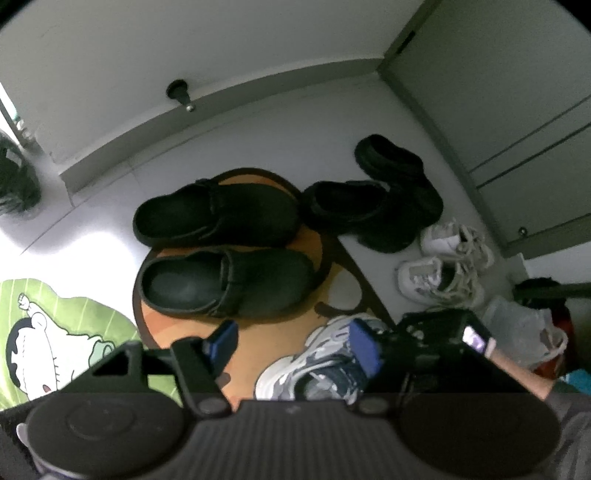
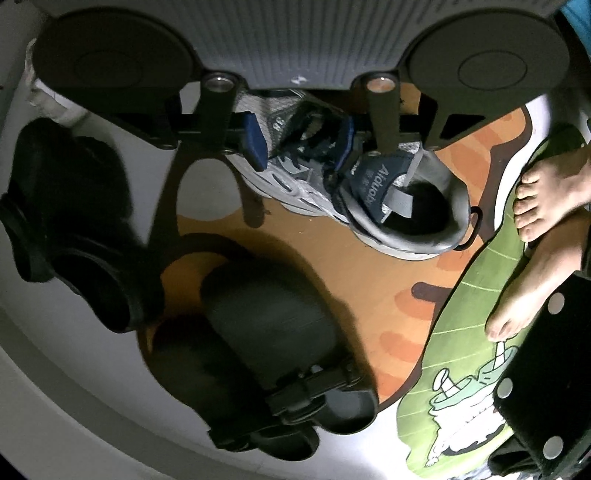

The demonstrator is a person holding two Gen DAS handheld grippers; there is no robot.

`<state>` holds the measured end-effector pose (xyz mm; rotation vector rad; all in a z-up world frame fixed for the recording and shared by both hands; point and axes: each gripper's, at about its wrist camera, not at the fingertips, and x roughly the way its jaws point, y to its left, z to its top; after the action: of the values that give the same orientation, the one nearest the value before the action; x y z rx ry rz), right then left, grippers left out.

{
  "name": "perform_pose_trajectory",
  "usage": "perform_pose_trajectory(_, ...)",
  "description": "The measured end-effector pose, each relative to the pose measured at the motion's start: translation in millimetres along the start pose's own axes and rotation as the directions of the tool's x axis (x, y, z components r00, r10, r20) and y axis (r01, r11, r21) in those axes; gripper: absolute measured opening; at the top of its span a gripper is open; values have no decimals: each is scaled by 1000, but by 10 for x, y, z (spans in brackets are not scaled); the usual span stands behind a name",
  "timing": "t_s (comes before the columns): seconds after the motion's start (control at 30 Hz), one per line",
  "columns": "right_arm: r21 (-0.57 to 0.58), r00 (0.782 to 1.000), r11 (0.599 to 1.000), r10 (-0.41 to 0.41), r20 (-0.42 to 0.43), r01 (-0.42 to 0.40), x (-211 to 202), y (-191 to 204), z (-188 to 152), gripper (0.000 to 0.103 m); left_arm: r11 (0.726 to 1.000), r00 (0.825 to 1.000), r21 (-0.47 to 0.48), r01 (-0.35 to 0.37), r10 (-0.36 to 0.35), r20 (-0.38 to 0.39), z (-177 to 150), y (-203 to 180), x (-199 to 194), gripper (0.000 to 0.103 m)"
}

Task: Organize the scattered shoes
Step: 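Close the right gripper on the grey-white sneaker's heel collar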

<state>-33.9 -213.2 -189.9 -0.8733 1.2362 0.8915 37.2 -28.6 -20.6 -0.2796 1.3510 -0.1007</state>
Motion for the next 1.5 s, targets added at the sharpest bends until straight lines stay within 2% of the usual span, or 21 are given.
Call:
perform_pose_trajectory(0.23, -62, 999, 998, 13, -37, -16, 172, 81, 58, 44, 1000, 1000, 14, -17, 17, -1, -13, 0, -12, 72)
perform_pose_trajectory(0.53, -115, 997, 993, -11, -71, 3, 102, 4, -10, 44, 1000, 1000, -9, -8, 8, -6, 18, -20, 18, 76)
perform_pose_trajectory(0.67, -91, 998, 996, -2, -63, -4, 228, 23, 9, 44, 1000, 1000, 19, -6, 6, -1, 5, -102, 16, 80)
perform_pose_trajectory(1.0, -144, 997, 989, -41, -72, 31, 466, 137, -15, 44, 1000, 1000, 10, 3, -3, 1, 10, -103, 6, 83)
perform_pose_trajectory(1.1, -112, 997, 993, -34, -67, 26, 456, 84, -15, 40, 1000, 1000, 7, 3, -3, 5, 17, -92, -2, 83)
perform_pose_trajectory(1.13, -99, 997, 995, -31, -66, 24, 451, 64, -16, 35, 1000, 1000, 1, 4, -4, 7, 22, -81, -6, 83)
perform_pose_trajectory(1.17, -87, 998, 996, -28, -64, 22, 445, 44, -16, 26, 1000, 1000, -6, 5, -5, 9, 22, -72, -10, 83)
perform_pose_trajectory(1.23, -63, 998, 998, -22, -60, 18, 433, 3, -16, 21, 1000, 1000, -13, 12, -11, 10, 26, -67, -11, 83)
perform_pose_trajectory(1.3, 30, 999, 1000, 2, -41, 0, 381, -90, -19, 15, 1000, 1000, -12, 14, -14, 8, 27, -82, -7, 83)
perform_pose_trajectory(1.37, 116, 1000, 993, 21, -24, -18, 356, -179, -36, 14, 1000, 1000, -7, 13, -13, 5, 24, -101, 0, 84)
perform_pose_trajectory(1.5, 201, 999, 979, 27, -23, -22, 359, -265, -94, 12, 1000, 1000, -4, 12, -12, 5, 19, -107, 2, 84)
